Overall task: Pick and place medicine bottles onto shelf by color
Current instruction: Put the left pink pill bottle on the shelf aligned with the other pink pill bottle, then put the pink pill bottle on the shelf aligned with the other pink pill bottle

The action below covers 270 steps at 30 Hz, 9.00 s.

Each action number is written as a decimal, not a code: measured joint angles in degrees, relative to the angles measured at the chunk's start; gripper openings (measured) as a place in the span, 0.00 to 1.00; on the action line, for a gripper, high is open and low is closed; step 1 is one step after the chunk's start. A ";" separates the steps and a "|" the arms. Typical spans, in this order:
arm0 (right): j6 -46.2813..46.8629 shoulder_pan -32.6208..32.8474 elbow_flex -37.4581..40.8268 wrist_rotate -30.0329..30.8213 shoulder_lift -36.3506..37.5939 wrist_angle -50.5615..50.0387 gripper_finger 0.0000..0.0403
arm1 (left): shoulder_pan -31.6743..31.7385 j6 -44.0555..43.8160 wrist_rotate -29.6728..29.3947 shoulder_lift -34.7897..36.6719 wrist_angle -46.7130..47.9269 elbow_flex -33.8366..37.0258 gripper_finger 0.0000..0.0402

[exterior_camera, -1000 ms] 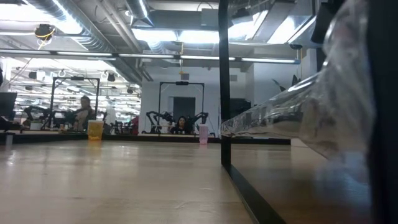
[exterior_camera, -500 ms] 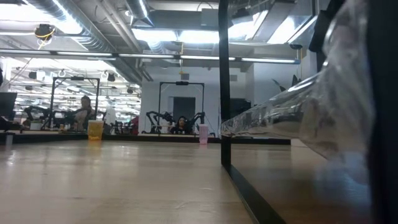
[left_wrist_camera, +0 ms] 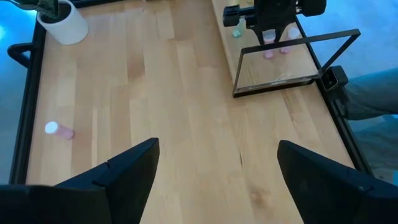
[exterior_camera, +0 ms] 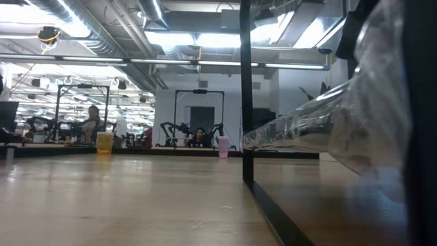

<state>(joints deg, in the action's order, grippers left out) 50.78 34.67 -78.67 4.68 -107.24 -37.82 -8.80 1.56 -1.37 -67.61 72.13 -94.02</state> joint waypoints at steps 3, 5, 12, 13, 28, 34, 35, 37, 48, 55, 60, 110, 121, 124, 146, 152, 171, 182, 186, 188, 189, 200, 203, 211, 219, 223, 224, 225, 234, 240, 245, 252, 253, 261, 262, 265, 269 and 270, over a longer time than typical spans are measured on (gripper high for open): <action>-0.04 -0.52 0.00 -0.04 0.00 -0.02 0.29 | 0.00 -0.02 0.00 0.00 0.01 0.00 0.80; -0.15 -0.83 0.00 -0.11 0.00 -0.02 0.31 | 0.00 -0.02 0.00 0.00 0.01 0.00 0.80; -0.29 -1.68 0.13 -3.48 -0.13 0.02 0.42 | 0.00 -0.07 0.00 0.00 0.01 0.00 0.80; -0.32 -1.84 0.13 -4.03 -0.13 0.00 0.43 | 0.00 -0.09 0.00 0.00 0.01 0.00 0.80; -1.53 -2.53 0.12 -6.36 0.36 0.89 0.44 | -0.02 -0.09 0.00 0.00 0.01 0.00 0.80; -2.12 -2.53 -2.03 -6.36 0.48 -0.43 0.44 | -0.02 -0.11 0.00 0.02 0.03 0.00 0.80; -2.81 -2.53 -2.64 -6.36 0.48 -0.60 0.44 | -0.02 -0.11 -0.01 0.00 0.03 0.00 0.80; -3.44 -2.53 -4.01 -6.33 0.48 -1.53 0.44 | -0.01 -0.11 0.00 0.02 0.03 0.00 0.80; -3.34 -2.53 -7.59 -6.06 0.52 -4.91 0.44 | -0.02 -0.11 -0.01 0.02 0.07 0.00 0.80; -4.35 -2.53 -8.89 -5.83 0.52 -4.89 0.44 | -0.02 -0.10 0.00 0.01 0.42 0.00 0.80; -4.77 -2.58 -8.92 -5.57 0.52 -5.46 0.44 | -0.02 -0.09 -0.01 0.01 0.40 0.00 0.80; -22.84 -11.70 -8.92 29.28 24.20 -18.33 0.44 | 43.82 35.98 21.91 -30.11 -36.48 13.07 0.80; -25.82 -16.43 -8.90 29.29 24.17 -18.36 0.44 | 44.70 32.25 22.56 -38.86 -45.53 13.07 0.80; -26.04 -17.35 -8.90 29.29 24.17 -19.44 0.44 | 44.30 31.92 19.74 -39.84 -45.81 13.07 0.80; -25.77 -22.51 -8.85 31.74 24.15 -23.69 0.44 | 44.26 28.76 17.36 -43.07 -52.93 13.05 0.80; -25.59 -22.51 -8.85 31.72 24.11 -23.80 0.44 | 44.29 28.97 16.67 -45.92 -54.17 13.07 0.80; -25.53 -22.51 -8.85 31.76 24.11 -23.84 0.44 | 45.65 28.85 16.34 -49.79 -58.06 12.99 0.80; -25.40 -22.51 -8.85 31.81 24.11 -23.80 0.44 | 45.30 30.39 16.90 -52.15 -59.95 13.05 0.80; -25.40 -22.51 -8.85 31.81 24.11 -23.80 0.44 | 44.99 30.56 16.92 -52.15 -60.38 13.05 0.77; -25.40 -22.51 -8.85 31.83 24.11 -23.78 0.44 | 44.71 30.58 16.92 -52.24 -60.42 13.05 0.75; -25.40 -22.51 -8.85 31.83 24.11 -23.78 0.44 | 44.65 30.58 16.92 -52.27 -60.42 13.05 0.73; -25.38 -22.51 -8.85 31.81 24.11 -23.78 0.44 | 44.68 30.58 16.90 -52.28 -61.65 13.05 0.54; -25.38 -22.51 -8.85 31.81 24.11 -23.78 0.44 | 44.67 30.58 16.90 -52.28 -61.62 13.05 0.49; -25.41 -22.51 -8.85 31.78 24.11 -23.78 0.44 | 44.68 30.56 16.90 -52.28 -61.50 13.05 0.34; -25.42 -22.51 -8.85 31.78 24.11 -23.78 0.44 | 44.66 30.52 16.90 -52.28 -61.50 13.05 0.25; -25.61 -22.51 -8.85 31.75 24.11 -23.94 0.44 | 44.61 30.20 16.89 -52.14 -60.98 13.05 0.25; -25.59 -22.51 -8.85 31.73 24.11 -24.20 0.44 | 44.58 30.03 16.85 -51.92 -60.27 13.05 0.25; -25.56 -22.51 -8.85 31.72 24.11 -24.54 0.44 | 44.42 29.76 16.81 -51.68 -59.82 13.05 0.25; -25.53 -22.42 -8.85 29.03 24.11 -26.38 0.44 | 39.70 27.71 12.85 -45.48 -52.71 13.03 0.25; -25.55 -22.42 -8.85 25.44 24.11 -28.35 0.44 | 32.32 26.94 9.28 -43.93 -50.01 13.03 0.25; -25.67 -21.96 -8.84 22.25 24.11 -29.39 0.44 | 26.46 24.34 9.44 -43.93 -50.02 13.03 0.25; -22.54 -17.25 -8.83 22.23 24.11 -31.79 0.44 | 19.74 22.46 9.59 -43.93 -50.29 13.03 0.25; -22.06 -16.42 -8.83 22.24 24.11 -31.80 0.44 | 19.00 22.43 9.66 -43.93 -50.31 13.03 0.25; -16.71 -11.22 -8.83 24.07 24.11 -31.78 0.44 | 15.98 21.51 9.62 -43.93 -53.88 13.03 0.25; -16.31 -10.79 -8.83 24.12 24.13 -31.76 0.44 | 15.91 21.35 9.54 -43.93 -54.14 13.03 0.25; -15.03 -9.78 -8.83 24.14 24.13 -31.76 0.44 | 15.89 21.28 9.49 -43.93 -55.28 13.03 0.25; -14.97 -8.86 -8.83 24.16 24.15 -31.74 0.44 | 15.56 20.90 9.03 -43.93 -54.90 11.39 0.25; -14.95 -8.70 -8.83 24.18 24.15 -31.74 0.44 | 15.33 20.90 8.18 -43.93 -54.33 10.50 0.25</action>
<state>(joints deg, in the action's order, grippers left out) 35.83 25.98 -87.50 28.86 -83.09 -69.56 6.53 22.46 6.82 -111.55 17.81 -83.52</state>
